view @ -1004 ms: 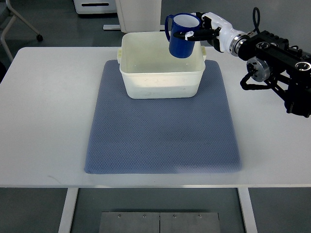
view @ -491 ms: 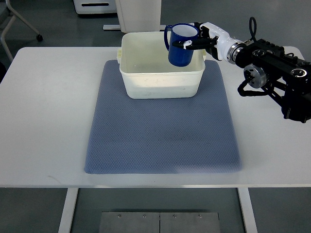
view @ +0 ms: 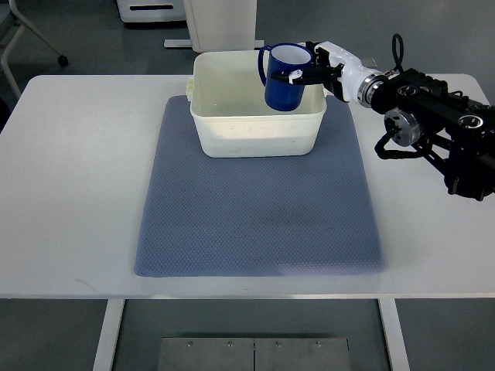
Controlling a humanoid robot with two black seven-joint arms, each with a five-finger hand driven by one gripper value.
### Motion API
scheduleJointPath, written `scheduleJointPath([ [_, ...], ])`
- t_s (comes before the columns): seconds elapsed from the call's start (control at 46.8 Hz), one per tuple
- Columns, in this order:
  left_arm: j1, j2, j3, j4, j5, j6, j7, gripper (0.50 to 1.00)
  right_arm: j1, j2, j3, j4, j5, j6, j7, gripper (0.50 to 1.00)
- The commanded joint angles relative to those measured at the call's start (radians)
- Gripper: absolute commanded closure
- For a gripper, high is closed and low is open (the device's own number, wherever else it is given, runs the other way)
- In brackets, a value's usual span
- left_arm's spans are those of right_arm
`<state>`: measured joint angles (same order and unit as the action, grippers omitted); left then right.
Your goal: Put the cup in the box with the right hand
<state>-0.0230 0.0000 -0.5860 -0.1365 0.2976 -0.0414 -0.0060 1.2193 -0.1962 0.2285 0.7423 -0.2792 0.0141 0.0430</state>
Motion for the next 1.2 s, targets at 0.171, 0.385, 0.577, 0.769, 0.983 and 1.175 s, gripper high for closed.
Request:
scheduleJointPath([
  [0.171,0.0,0.0,0.0,0.0,0.0,0.0,0.0,0.5,-0.009,0.0,0.0,0.002,0.0,0.01,0.005,0.507],
  [0.385,0.0,0.0,0.0,0.0,0.0,0.0,0.0,0.5,-0.007,0.0,0.0,0.003,0.0,0.014,0.005,0.505],
  [0.577,0.0,0.0,-0.002,0.0,0.0,0.0,0.0,0.5,0.008,-0.003,0.008,0.005,0.003,0.014,0.006,0.502],
  [0.769,0.0,0.0,0.0,0.0,0.0,0.0,0.0,0.5,0.005,-0.038,0.084,0.005,0.029,0.014,0.012,0.502],
  [0.983,0.0,0.0,0.0,0.0,0.0,0.0,0.0,0.5,-0.03,-0.109,0.192,0.003,0.175,0.014,0.012,0.502],
  [1.175,0.0,0.0,0.0,0.0,0.0,0.0,0.0,0.5,-0.121,-0.138,0.365,0.0,0.229,0.014,0.012,0.5],
])
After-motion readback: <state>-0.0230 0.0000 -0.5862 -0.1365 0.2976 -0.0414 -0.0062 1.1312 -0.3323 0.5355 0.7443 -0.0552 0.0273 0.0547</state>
